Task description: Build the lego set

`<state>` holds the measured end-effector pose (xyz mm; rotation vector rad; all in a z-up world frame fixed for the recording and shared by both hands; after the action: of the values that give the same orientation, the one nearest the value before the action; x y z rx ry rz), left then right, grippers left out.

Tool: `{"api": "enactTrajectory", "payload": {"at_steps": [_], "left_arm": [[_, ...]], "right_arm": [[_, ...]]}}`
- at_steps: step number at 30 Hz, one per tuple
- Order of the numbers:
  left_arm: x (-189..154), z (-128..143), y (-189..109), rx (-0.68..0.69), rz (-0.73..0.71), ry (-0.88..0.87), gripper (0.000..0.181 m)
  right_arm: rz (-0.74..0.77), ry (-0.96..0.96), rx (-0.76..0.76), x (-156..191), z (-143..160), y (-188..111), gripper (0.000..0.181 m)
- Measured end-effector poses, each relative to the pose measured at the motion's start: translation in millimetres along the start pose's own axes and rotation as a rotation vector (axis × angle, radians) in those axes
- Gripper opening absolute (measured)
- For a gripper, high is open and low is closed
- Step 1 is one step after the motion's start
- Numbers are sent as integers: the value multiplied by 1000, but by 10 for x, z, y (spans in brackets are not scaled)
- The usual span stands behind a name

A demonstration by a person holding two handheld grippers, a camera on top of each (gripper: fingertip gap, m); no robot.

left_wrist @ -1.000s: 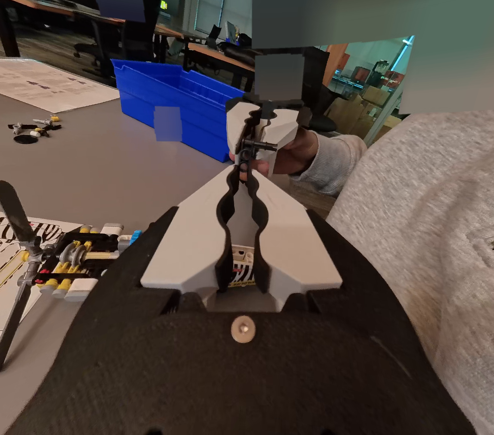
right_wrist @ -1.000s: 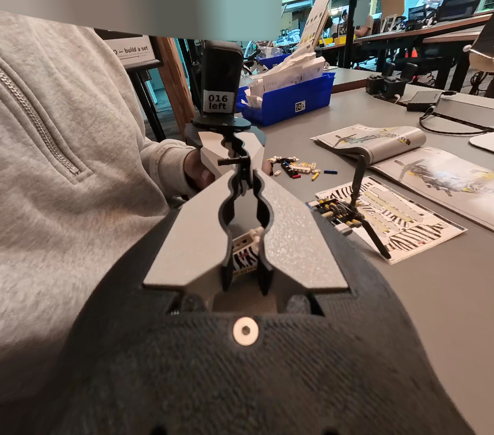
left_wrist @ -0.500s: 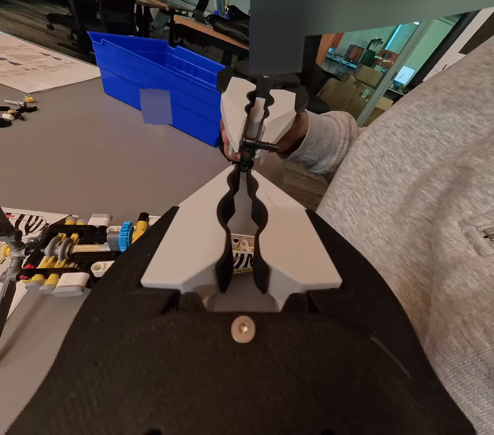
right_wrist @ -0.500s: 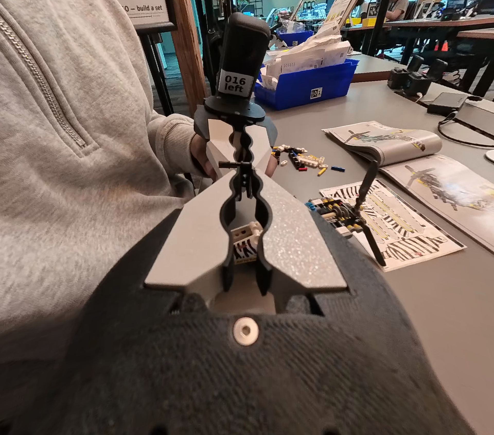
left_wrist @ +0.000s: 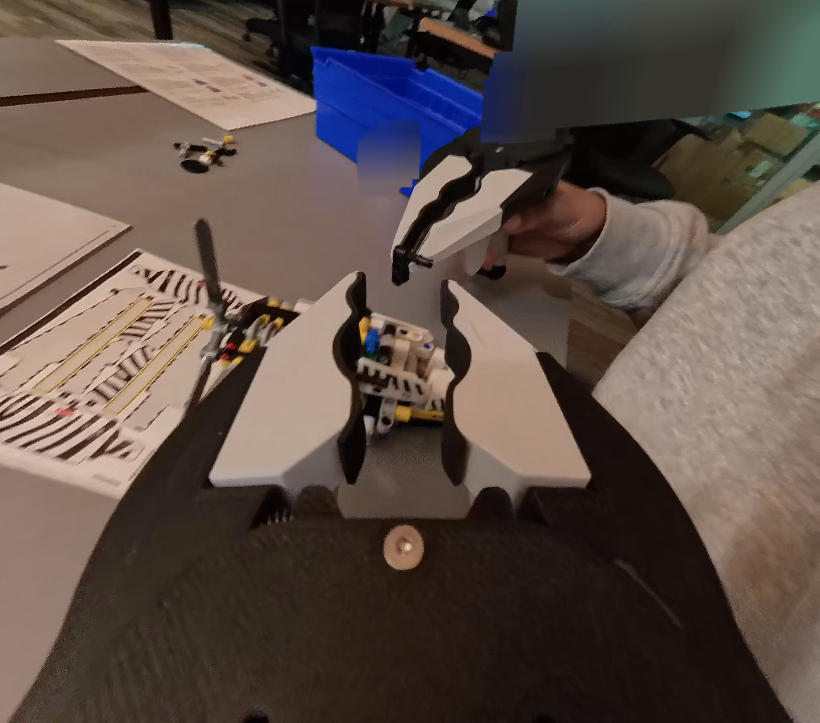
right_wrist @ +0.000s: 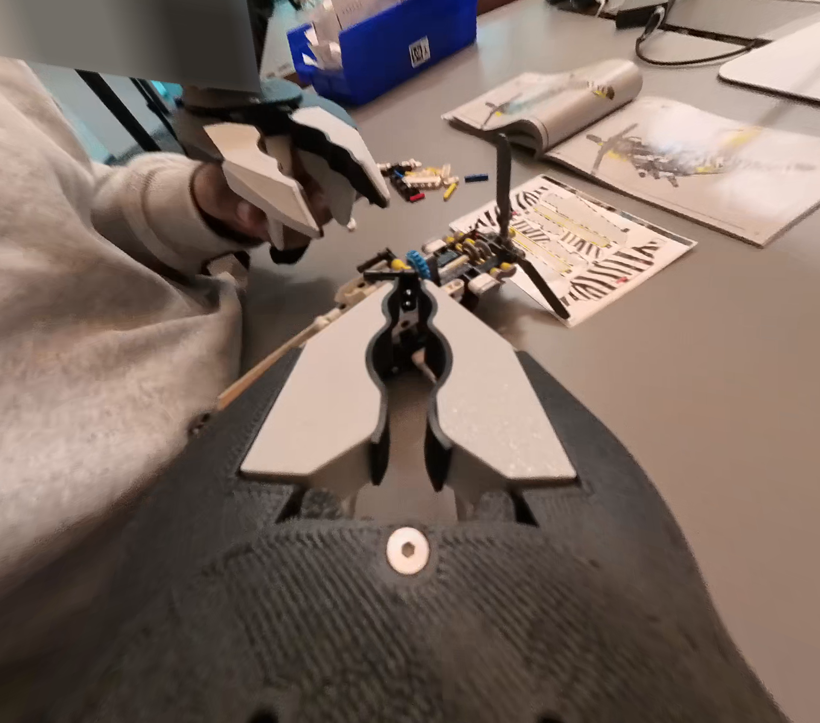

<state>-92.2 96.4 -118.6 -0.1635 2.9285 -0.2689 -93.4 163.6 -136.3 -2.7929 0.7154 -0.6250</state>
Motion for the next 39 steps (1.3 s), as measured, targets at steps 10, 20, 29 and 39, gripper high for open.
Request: {"api": "enactTrajectory", "payload": {"at_steps": [10, 20, 29, 39], "left_arm": [[171, 330, -93, 136, -51, -47, 33], [194, 530, -92, 225, 13, -115, 35], [175, 578, -89, 253, 91, -150, 27], [160, 609, -59, 276, 118, -184, 20]], "right_arm": [[-170, -398, 118, -135, 164, 146, 4], [-299, -375, 197, -194, 213, 197, 5], [-363, -342, 225, -209, 207, 205, 5], [-376, -349, 275, -209, 262, 251, 5]]}}
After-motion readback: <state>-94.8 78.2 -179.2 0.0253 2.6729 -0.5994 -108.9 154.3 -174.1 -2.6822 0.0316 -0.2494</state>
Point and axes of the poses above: each gripper's, where its closed fingertips meet, y out along the fingers, z out of its underside, x = y × z across the jaws, the point moved 2 cm from there along -y, back along the fingers, and after that the axes turned 6 degrees about y, right-handed, at the moved point
